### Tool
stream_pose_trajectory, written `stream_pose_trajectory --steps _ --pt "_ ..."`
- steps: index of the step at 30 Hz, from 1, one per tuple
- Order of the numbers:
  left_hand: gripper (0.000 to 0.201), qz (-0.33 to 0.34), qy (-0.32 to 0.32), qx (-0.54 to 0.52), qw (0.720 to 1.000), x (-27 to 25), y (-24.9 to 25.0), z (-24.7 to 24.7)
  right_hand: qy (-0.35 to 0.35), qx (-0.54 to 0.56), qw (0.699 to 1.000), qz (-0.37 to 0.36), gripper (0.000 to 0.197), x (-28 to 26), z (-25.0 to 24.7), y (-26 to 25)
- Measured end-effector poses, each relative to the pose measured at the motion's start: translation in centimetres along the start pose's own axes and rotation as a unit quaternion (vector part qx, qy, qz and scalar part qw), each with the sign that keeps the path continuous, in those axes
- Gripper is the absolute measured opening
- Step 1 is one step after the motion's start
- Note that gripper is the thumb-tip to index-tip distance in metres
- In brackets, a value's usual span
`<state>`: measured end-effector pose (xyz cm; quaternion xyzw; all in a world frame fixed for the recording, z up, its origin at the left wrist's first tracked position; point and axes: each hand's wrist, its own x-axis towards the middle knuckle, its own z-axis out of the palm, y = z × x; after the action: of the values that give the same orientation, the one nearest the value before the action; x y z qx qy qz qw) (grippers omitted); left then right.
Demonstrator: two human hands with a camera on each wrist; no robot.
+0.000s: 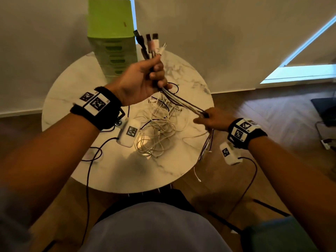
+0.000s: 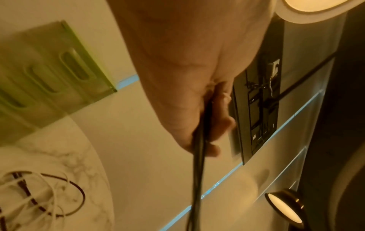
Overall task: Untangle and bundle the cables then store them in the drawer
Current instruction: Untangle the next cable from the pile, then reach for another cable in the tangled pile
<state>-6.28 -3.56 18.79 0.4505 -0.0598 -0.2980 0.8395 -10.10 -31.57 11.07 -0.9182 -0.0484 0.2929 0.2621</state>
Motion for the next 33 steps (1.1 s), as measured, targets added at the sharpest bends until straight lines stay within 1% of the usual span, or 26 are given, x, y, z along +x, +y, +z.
stream_pose_trajectory --steps 2,3,4,5,6,8,10,11,12,14,15,17,18,19,21,22,23,25,26,27,28,30,31,32,33 --pt "0.040 0.048 0.050 -0.063 0.996 1.2 -0.2 0.5 0.137 -0.032 0.990 -0.021 0.032 -0.4 -0.4 0.7" --pt "0.040 0.077 0.074 -0.091 0.990 1.9 -0.2 0.6 0.195 -0.023 0.980 -0.044 0.025 -0.6 -0.2 0.9" --pt "0.040 0.104 0.096 -0.112 0.984 2.6 -0.3 0.8 0.234 0.009 0.970 -0.065 0.020 -0.8 0.2 1.2" --pt "0.039 0.130 0.119 -0.125 0.976 3.1 -0.2 0.8 0.249 0.047 0.964 -0.084 0.020 -0.9 0.9 1.3" --pt "0.038 0.151 0.145 -0.130 0.969 3.7 -0.1 0.9 0.245 0.075 0.961 -0.098 0.025 -1.0 1.8 1.4" --pt "0.033 0.180 0.202 -0.122 0.955 4.7 0.0 0.8 0.192 0.077 0.971 -0.119 0.043 -1.5 4.1 1.0" --pt "0.026 0.192 0.257 -0.098 0.942 5.6 -0.3 0.6 0.111 0.008 0.983 -0.143 0.068 -1.8 6.8 -0.1" --pt "0.024 0.194 0.282 -0.080 0.936 6.1 -0.6 0.3 0.078 -0.036 0.984 -0.154 0.079 -2.0 8.3 -0.8" --pt "0.022 0.197 0.301 -0.062 0.931 6.5 -1.1 0.0 0.060 -0.072 0.983 -0.158 0.085 -2.1 9.7 -1.5" --pt "0.015 0.196 0.319 -0.029 0.927 6.9 -2.2 -0.8 0.069 -0.134 0.976 -0.156 0.090 -1.8 11.9 -2.3" --pt "0.015 0.185 0.314 -0.016 0.931 7.0 -2.9 -1.2 0.070 -0.172 0.972 -0.144 0.093 -1.4 12.7 -2.3" --pt "0.024 0.129 0.291 0.025 0.947 6.7 -4.3 -1.8 0.032 -0.240 0.964 -0.104 0.096 -0.4 13.6 -1.8" --pt "0.030 0.094 0.277 0.055 0.955 6.4 -5.0 -2.0 -0.010 -0.242 0.965 -0.097 0.094 0.1 13.7 -1.3" --pt "0.033 0.064 0.262 0.085 0.959 6.1 -5.5 -2.3 -0.056 -0.212 0.970 -0.108 0.087 0.3 13.3 -1.1" --pt "0.037 0.025 0.242 0.117 0.963 5.6 -6.4 -3.2 -0.108 -0.111 0.980 -0.126 0.063 0.5 11.7 -0.7" --pt "0.038 0.015 0.237 0.116 0.964 5.2 -6.7 -3.8 -0.118 -0.069 0.983 -0.119 0.060 0.6 10.5 -0.5" --pt "0.039 0.008 0.239 0.110 0.965 4.9 -6.9 -4.4 -0.121 -0.033 0.987 -0.099 0.069 0.9 9.1 -0.2" --pt "0.043 -0.001 0.248 0.100 0.963 4.5 -7.0 -5.6 -0.108 0.017 0.993 -0.052 0.093 2.1 6.2 0.3" --pt "0.044 -0.003 0.256 0.101 0.961 4.4 -7.0 -6.1 -0.096 0.036 0.994 -0.039 0.095 3.2 4.7 0.4" --pt "0.044 -0.006 0.263 0.104 0.959 4.2 -7.1 -6.5 -0.082 0.041 0.995 -0.037 0.090 4.5 3.3 0.4" --pt "0.044 -0.007 0.271 0.107 0.957 4.2 -7.1 -6.9 -0.067 0.031 0.996 -0.043 0.079 6.1 2.1 0.3" --pt "0.043 -0.009 0.285 0.110 0.952 4.3 -7.3 -7.6 -0.028 -0.017 0.996 -0.080 0.049 10.1 0.2 0.1" --pt "0.042 -0.009 0.289 0.112 0.951 4.5 -7.4 -7.9 -0.010 -0.036 0.994 -0.103 0.037 12.4 -0.2 0.0" --pt "0.042 -0.010 0.289 0.114 0.950 4.5 -7.4 -8.0 0.000 -0.055 0.992 -0.118 0.031 14.3 -0.5 -0.1" --pt "0.042 -0.011 0.289 0.119 0.950 4.6 -7.5 -8.2 -0.001 -0.070 0.990 -0.121 0.029 16.2 -0.5 -0.2"
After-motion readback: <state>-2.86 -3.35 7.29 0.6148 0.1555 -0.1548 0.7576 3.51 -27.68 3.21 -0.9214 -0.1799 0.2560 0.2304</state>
